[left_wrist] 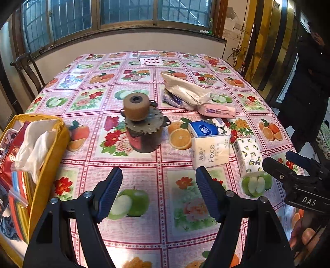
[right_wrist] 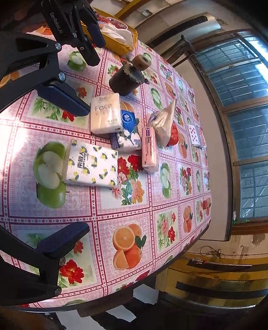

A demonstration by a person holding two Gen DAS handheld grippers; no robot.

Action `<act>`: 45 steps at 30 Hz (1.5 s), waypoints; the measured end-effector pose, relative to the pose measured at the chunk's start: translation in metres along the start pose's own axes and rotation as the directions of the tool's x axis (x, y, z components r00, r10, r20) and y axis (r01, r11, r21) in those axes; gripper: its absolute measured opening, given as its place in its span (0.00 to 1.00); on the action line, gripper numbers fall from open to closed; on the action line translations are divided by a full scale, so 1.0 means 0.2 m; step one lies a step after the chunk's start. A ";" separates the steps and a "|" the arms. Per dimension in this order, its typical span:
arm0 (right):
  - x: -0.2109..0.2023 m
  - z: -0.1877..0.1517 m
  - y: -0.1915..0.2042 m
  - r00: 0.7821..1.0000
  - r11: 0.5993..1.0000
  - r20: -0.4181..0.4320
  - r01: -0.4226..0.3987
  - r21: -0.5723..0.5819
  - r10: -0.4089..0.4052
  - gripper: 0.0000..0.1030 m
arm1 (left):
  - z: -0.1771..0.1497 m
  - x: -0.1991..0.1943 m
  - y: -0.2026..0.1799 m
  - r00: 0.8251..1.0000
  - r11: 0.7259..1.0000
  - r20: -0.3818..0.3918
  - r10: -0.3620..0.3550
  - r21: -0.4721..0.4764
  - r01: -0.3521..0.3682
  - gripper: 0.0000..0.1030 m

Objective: Organize soft objects
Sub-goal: 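Move both tools back over the table toward the tissue packs, then grasp the white Face tissue pack with the left tool while the right tool grasps the lemon-print tissue pack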

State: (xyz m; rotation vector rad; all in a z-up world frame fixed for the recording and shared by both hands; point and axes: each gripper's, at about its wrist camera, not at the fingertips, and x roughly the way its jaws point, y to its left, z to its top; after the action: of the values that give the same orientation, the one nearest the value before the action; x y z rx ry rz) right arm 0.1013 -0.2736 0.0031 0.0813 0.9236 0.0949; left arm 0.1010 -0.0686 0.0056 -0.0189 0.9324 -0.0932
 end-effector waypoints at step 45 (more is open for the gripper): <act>0.21 0.02 -0.09 0.993 0.999 -0.116 -0.017 0.034 0.021 1.00 | 0.18 0.44 -0.23 0.972 0.986 -0.189 -0.142 -0.118 0.121 0.55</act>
State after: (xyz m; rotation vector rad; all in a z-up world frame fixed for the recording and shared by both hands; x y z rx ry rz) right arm 0.1313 -0.2861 -0.0298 0.1159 1.0414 0.1032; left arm 0.1781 -0.1233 -0.0406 -0.1724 1.1337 -0.1712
